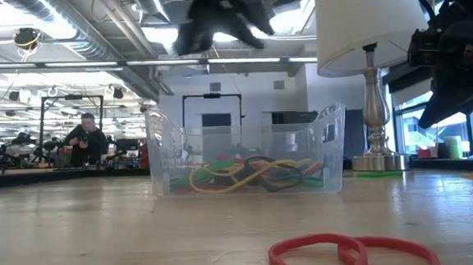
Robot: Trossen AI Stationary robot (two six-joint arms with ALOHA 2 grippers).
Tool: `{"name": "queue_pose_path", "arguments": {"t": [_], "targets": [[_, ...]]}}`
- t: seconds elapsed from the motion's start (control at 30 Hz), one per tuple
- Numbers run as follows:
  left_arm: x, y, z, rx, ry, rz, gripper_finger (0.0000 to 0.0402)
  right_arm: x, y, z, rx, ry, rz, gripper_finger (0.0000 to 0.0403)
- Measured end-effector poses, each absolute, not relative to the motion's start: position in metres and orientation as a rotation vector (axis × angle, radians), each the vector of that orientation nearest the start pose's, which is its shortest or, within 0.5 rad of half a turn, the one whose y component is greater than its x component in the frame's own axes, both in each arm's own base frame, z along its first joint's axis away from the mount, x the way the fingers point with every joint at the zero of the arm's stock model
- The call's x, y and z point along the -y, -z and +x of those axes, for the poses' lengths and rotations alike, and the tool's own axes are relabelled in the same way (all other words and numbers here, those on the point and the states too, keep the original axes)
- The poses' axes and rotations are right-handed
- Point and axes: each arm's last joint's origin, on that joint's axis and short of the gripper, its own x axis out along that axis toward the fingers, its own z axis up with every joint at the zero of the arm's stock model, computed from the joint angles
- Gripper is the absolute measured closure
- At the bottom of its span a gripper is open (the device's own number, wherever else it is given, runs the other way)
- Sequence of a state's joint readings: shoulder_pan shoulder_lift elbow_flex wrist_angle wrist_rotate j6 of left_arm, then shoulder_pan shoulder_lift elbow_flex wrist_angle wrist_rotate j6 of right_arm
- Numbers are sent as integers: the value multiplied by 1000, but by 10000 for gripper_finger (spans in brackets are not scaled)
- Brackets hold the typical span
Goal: Pick and place rubber bands into bin
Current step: Put the yellow rubber band into the transparent bin
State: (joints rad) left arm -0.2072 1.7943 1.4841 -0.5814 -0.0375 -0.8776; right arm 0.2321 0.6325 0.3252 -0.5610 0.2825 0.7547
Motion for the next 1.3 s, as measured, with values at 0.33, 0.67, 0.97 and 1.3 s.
{"name": "queue_pose_path", "arguments": {"t": [0.33, 0.67, 0.97, 1.3], "targets": [[58, -272, 391, -833, -111, -336, 400, -23, -172, 122, -752, 308, 545, 399], [21, -255, 344, -842, -65, -178, 400, -40, -194, 145, -698, 395, 596, 401], [-12, -248, 238, -668, -127, -168, 399, -58, -209, 182, -1004, 736, 677, 402], [-9, -243, 175, -530, -78, -180, 399, -62, -177, 180, -1237, 1176, 865, 356]]}}
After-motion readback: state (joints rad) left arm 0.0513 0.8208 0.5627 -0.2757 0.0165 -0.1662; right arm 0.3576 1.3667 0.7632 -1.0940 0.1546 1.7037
